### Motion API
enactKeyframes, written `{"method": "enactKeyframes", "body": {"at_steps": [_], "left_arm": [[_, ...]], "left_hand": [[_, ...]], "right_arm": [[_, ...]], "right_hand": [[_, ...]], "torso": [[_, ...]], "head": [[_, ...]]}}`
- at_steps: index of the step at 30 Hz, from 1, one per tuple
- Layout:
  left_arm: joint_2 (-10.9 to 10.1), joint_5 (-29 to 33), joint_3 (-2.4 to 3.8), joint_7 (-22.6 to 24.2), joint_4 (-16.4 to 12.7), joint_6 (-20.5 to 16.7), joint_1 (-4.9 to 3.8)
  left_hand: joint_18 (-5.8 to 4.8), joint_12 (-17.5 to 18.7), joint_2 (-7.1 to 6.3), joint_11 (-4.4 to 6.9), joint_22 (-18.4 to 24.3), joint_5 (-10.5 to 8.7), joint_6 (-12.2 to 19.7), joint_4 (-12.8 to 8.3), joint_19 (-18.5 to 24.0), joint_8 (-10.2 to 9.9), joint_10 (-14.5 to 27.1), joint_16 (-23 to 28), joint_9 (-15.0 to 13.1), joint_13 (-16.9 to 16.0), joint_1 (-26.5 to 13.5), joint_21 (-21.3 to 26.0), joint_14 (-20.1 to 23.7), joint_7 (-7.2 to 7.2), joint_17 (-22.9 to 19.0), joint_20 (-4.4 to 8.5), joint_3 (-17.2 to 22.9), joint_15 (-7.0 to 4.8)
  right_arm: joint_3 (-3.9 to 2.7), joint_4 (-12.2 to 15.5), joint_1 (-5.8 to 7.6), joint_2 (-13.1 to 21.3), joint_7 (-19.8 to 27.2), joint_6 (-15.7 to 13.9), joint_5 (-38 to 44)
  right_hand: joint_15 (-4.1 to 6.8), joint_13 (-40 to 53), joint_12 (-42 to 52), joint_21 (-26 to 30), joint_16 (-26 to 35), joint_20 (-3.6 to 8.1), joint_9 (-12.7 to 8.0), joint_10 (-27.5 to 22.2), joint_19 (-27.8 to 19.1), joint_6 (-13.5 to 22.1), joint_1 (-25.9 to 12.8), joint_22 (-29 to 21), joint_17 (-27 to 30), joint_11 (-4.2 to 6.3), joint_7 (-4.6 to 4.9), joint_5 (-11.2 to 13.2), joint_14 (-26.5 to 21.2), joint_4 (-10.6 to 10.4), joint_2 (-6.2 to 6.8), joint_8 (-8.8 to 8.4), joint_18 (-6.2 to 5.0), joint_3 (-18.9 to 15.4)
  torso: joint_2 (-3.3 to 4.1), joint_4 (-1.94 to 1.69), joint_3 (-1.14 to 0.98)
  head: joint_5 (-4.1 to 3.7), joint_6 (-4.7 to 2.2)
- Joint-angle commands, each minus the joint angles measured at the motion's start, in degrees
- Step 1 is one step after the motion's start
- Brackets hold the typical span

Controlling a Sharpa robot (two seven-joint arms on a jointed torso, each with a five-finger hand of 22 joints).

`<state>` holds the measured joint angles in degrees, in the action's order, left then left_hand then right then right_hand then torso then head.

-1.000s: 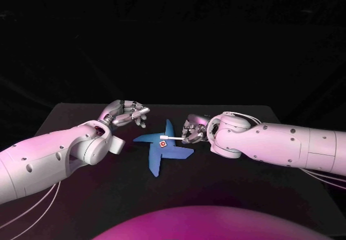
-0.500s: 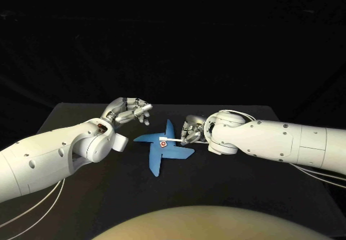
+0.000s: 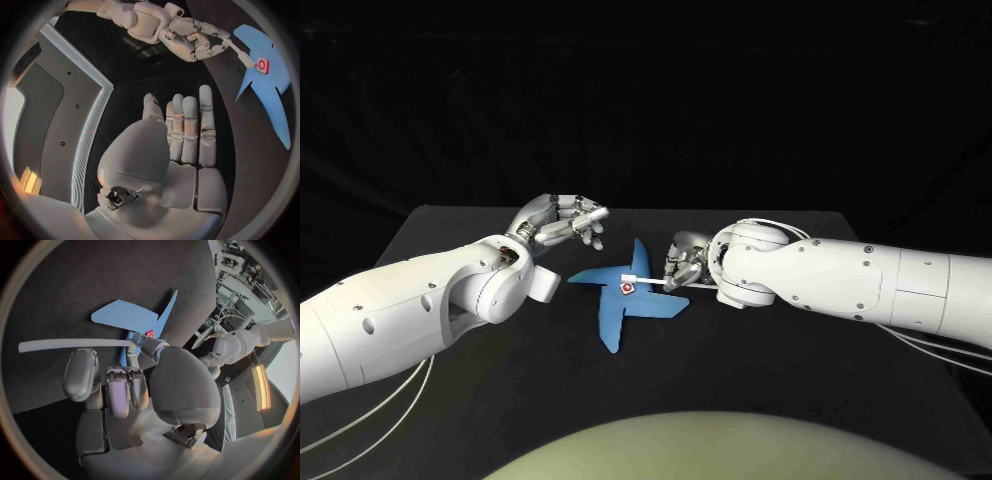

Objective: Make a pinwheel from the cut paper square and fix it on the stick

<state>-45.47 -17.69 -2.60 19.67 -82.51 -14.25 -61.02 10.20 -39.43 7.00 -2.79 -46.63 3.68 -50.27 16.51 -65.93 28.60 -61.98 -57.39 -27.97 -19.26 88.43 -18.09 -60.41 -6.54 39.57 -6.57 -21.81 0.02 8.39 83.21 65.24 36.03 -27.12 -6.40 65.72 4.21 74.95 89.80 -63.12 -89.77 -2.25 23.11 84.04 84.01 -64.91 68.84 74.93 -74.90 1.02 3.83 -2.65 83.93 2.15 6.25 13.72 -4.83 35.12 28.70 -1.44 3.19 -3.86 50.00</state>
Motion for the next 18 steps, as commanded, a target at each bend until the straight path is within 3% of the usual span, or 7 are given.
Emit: {"method": "enactKeyframes", "body": {"at_steps": [1, 18], "left_arm": [[0.23, 0.51, 0.06, 0.02, 0.02, 1.07, -0.1], [0.43, 0.51, 0.05, -0.27, 0.04, 1.17, -0.13]], "left_hand": [[0.16, -0.13, 0.29, 0.01, -0.06, -0.32, 0.28, -0.1, 0.18, 0.33, 0.33, -0.22, -0.1, -0.08, 0.07, -0.36, -0.08, -0.04, 0.05, 0.17, -0.35, 0.0], [0.16, -0.16, 0.36, 0.0, -0.1, -0.37, 0.35, -0.06, 0.21, 0.43, 0.37, -0.22, -0.23, -0.16, 0.05, -0.4, -0.08, -0.06, 0.1, 0.17, -0.54, 0.01]], "right_arm": [[0.11, -0.42, 0.0, -0.27, -0.57, 2.16, -0.29], [0.33, -1.74, -0.26, -1.1, -0.79, 2.07, -0.05]], "right_hand": [[0.3, 15.05, 0.2, 0.3, -0.23, 0.55, 0.12, 5.96, 0.26, -1.01, 0.18, 8.84, -15.1, 0.3, -0.93, -0.14, 6.07, -0.08, -0.61, 0.17, 0.2, 0.32], [0.3, 15.05, 0.2, 0.34, -0.23, 0.55, 0.18, 5.96, 0.25, -0.98, 0.1, 8.83, -15.1, 0.29, -0.93, -0.14, 6.07, 0.04, -0.6, 0.21, 0.2, 0.43]], "torso": [[-0.01, -0.02, -0.02], [0.01, -0.04, 0.01]], "head": [[0.1, 0.0], [0.09, 0.0]]}}
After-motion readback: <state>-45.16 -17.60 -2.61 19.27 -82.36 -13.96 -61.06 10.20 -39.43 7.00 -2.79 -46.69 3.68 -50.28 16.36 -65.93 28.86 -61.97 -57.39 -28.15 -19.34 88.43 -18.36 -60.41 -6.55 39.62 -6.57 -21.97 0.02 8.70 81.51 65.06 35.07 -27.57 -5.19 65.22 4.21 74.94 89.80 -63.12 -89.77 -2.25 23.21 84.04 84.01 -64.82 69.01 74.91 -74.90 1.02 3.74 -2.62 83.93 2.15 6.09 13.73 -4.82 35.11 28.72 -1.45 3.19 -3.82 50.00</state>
